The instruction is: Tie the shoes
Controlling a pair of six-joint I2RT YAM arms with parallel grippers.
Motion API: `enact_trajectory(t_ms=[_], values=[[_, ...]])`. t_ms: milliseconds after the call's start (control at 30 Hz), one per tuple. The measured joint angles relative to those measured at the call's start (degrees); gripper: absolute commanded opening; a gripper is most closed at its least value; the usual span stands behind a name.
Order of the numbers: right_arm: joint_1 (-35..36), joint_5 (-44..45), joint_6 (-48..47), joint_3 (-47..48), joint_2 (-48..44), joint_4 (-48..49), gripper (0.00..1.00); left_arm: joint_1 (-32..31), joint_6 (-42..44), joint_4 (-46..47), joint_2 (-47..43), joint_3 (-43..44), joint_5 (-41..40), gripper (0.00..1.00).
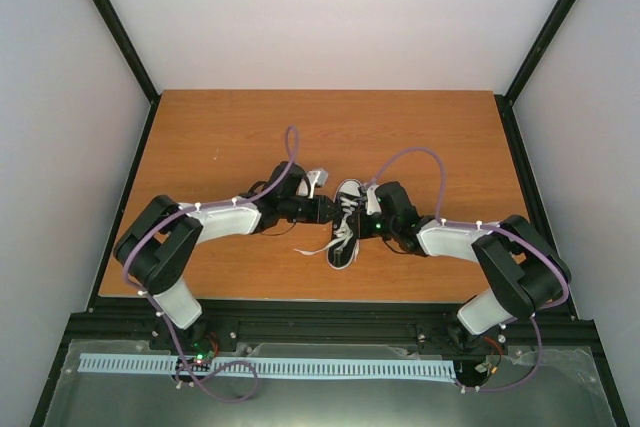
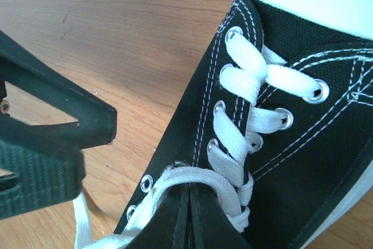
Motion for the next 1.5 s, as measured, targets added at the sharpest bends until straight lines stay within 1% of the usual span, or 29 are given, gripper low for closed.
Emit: enact_trajectory(t_ms=[133, 400, 533, 867, 1033, 1067, 1233, 1367, 1400, 1500], values=[[0.0, 0.0, 0.0, 0.0, 0.0, 0.0, 0.03, 0.1, -0.5, -2.4, 1.9, 1.9, -0.2, 0.23], [0.0, 0.0, 0.0, 0.0, 0.0, 0.2, 0.03, 0.2, -0.7, -3.8, 6.6, 3.6, 3.3, 0.2], [0.0, 0.0, 0.0, 0.0, 0.0, 0.2, 0.03, 0.2, -0.7, -3.8, 7.4, 4.1, 4.5, 0.2], [0.0, 0.0, 0.0, -0.1, 0.0, 0.1, 0.03, 0.2, -0.9, -3.0, 8.4, 4.1, 8.0, 0.25], [0.0, 0.0, 0.1, -0.1, 0.0, 0.2, 0.03, 0.2, -1.0, -2.2, 8.8, 4.1, 9.2, 0.25], [0.0, 0.0, 0.1, -0.2, 0.0, 0.1, 0.03, 0.2, -1.1, -1.9, 8.9, 4.1, 9.5, 0.24], [0.0, 0.3, 0.4, -0.6, 0.0, 0.1, 0.03, 0.3, -2.1, -0.2, 10.4, 4.1, 11.2, 0.15], [0.0, 0.4, 0.5, -0.7, 0.0, 0.2, 0.03, 0.3, -2.8, 0.7, 10.7, 4.1, 12.2, 0.03], [0.0, 0.4, 0.5, -0.7, 0.0, 0.3, 0.03, 0.3, -3.0, 0.9, 10.8, 4.1, 12.5, 0.01], [0.0, 0.4, 0.7, -0.8, 0.0, 0.4, 0.03, 0.3, -3.4, 1.4, 10.8, 4.1, 12.8, 0.01]])
